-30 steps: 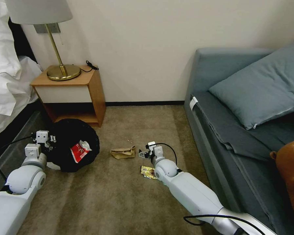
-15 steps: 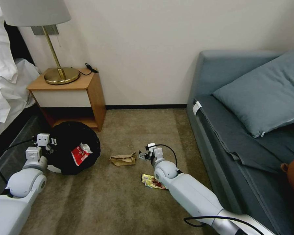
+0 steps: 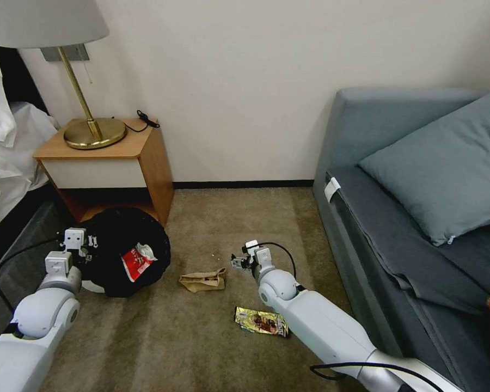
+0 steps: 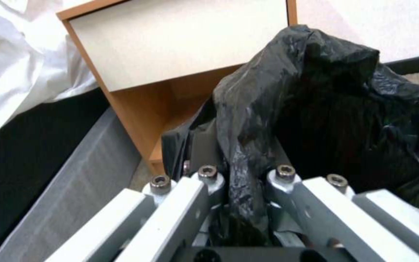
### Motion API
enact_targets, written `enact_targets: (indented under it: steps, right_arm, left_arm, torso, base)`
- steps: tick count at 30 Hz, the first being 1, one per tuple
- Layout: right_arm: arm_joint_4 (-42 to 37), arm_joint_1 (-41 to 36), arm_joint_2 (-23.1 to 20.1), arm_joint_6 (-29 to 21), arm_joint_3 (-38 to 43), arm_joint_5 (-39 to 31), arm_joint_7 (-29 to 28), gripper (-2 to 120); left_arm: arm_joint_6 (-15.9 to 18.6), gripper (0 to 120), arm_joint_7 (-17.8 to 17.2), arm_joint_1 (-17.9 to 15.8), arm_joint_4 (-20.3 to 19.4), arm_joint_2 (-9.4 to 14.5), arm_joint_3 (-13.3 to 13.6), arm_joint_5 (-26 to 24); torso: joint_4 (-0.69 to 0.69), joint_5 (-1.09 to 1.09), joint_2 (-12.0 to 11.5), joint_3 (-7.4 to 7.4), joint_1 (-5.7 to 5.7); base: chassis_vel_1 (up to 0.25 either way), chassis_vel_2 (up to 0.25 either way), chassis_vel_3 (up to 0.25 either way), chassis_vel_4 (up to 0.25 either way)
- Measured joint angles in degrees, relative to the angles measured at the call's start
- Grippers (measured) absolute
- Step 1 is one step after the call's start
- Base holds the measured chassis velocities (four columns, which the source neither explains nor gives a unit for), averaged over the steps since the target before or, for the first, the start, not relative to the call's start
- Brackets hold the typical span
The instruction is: Pick up the trash bin, then pick up the garbage on the floor and place it into the trash bin.
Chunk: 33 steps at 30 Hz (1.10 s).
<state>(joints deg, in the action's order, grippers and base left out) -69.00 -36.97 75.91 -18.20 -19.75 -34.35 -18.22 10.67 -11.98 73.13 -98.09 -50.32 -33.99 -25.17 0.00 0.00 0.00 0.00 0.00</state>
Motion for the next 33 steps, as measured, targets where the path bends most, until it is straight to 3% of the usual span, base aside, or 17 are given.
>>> enact_targets:
  steps: [5,14,33]
  right_arm:
    - [-0.09,0.61,-0.33,-0.46,-0.28,-0.21,0.55,100]
    - [1.11,1.12,-1.51,-1.08,-0.01,3.18,6.83,100]
    - [1.52,1.35,-0.82,-1.71,-3.04,7.24,10.69,100]
  left_arm:
    - [0.01,4,0.0,0.6,-0.24,-0.07,-0.5,0.03]
    - [-0.46,4,0.59,2.18,-0.34,0.96,-2.66,-0.46]
    - [-1.71,4,1.42,2.78,0.89,1.18,-2.78,-0.51]
  torso:
    - [0.01,0.0,0.0,0.0,0.0]
    - [0.0,0.0,0.0,0.0,0.0]
    - [0.01,0.0,0.0,0.0,0.0]
  base:
    - [0.0,0.0,0.0,0.0]
    - [0.0,0.0,0.0,0.0]
    - [0.0,0.0,0.0,0.0]
